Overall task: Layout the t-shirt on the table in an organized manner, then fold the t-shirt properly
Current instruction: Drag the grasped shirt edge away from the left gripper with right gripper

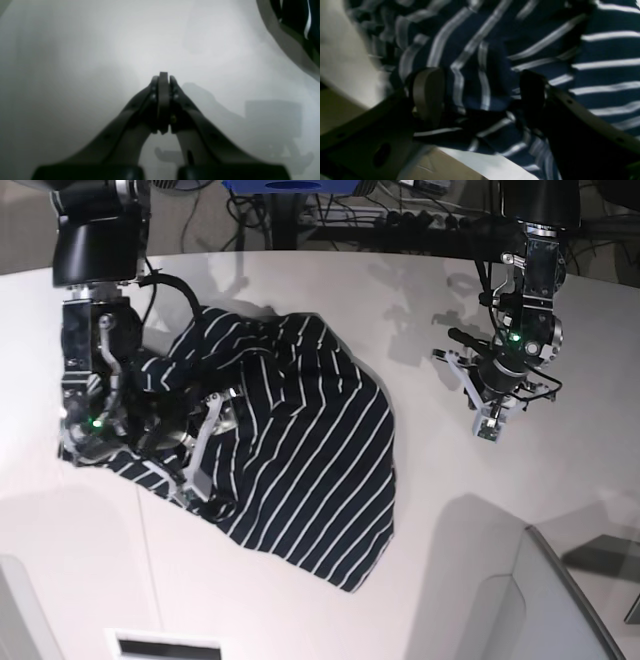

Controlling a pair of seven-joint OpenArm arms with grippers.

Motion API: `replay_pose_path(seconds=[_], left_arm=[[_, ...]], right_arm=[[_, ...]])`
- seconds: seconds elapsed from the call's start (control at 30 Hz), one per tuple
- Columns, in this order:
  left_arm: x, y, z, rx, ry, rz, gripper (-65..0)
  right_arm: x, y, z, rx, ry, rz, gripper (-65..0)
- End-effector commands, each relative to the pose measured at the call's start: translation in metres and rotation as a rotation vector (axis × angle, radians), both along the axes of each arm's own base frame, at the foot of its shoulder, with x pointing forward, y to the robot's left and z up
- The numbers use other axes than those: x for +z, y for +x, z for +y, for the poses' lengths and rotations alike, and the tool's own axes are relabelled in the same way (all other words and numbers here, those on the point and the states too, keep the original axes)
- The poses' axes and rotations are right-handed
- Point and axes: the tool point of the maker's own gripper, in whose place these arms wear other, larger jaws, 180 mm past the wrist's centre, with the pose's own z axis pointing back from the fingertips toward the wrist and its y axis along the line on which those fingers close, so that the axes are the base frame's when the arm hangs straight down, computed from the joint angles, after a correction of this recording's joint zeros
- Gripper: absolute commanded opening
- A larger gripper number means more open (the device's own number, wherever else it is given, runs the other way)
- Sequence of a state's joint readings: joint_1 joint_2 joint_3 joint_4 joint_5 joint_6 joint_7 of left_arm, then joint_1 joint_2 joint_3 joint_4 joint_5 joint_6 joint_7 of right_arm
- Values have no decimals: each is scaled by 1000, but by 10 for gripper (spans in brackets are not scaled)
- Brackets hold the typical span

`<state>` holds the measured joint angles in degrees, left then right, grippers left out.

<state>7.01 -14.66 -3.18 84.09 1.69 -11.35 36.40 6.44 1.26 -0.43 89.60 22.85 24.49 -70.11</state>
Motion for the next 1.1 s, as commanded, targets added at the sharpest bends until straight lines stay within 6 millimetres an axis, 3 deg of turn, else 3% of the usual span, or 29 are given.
replay_pose_path(seconds=[0.0, 0.47, 0.77, 0.87, 1.0, 1.07], left_arm=[[9, 9, 5, 0, 11, -38, -650], [9, 11, 11, 1, 23, -36, -650], [9, 11, 10, 2, 18, -37, -650], [9, 11, 10, 2, 18, -37, -650], [9, 11, 11, 2, 23, -35, -650], [9, 11, 11, 2, 21, -35, -650]], right_arm=[[13, 13, -5, -24, 31, -44, -209], [-8, 11, -30, -73, 35, 1, -210], [-15, -3, 7, -61, 116, 39, -222], [-16, -6, 10, -60, 122, 45, -345], [-14, -7, 5, -51, 99, 62, -638], [-6, -6, -2, -57, 84, 54, -645]])
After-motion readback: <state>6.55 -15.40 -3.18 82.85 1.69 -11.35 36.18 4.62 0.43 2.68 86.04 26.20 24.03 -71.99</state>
